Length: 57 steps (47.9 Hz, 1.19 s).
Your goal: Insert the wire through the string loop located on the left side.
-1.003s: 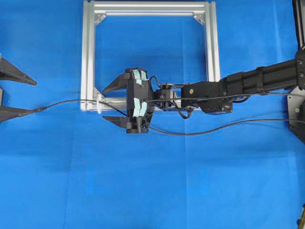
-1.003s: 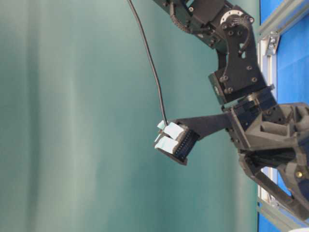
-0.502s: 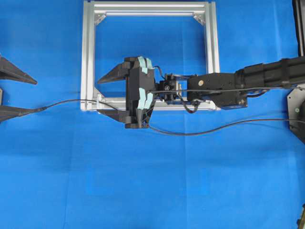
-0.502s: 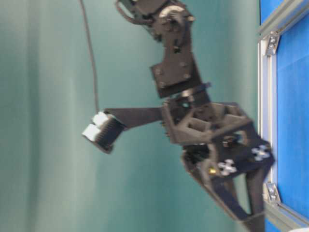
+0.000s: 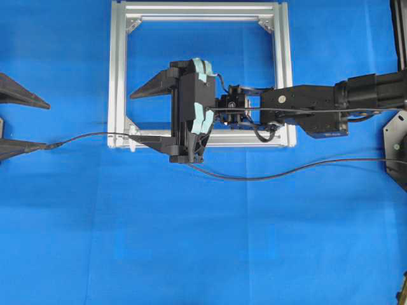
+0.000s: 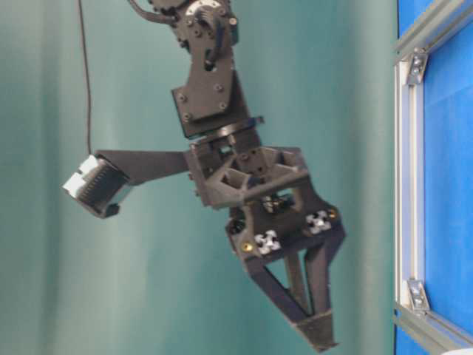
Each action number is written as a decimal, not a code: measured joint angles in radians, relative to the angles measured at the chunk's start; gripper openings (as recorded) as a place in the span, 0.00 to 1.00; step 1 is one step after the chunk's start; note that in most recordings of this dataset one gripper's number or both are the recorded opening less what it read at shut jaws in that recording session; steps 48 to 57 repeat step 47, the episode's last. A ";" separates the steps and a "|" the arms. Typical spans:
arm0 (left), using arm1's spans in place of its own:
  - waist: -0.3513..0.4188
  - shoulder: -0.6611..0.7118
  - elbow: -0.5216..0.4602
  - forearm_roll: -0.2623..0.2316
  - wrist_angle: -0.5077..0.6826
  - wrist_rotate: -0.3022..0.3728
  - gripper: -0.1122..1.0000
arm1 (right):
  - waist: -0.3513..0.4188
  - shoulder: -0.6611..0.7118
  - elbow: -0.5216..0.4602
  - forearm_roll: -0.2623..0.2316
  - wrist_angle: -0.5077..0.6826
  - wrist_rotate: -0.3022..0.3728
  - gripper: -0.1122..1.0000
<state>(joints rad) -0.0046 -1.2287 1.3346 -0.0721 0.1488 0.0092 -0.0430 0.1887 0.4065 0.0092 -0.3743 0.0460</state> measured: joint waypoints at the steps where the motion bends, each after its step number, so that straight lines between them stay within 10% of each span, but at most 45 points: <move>1: 0.000 0.000 0.000 0.000 -0.002 0.000 0.86 | 0.000 -0.002 0.000 0.000 0.000 -0.002 0.96; 57: 0.000 0.000 0.000 0.000 -0.015 0.003 0.86 | -0.006 -0.008 -0.002 0.000 0.000 -0.002 0.96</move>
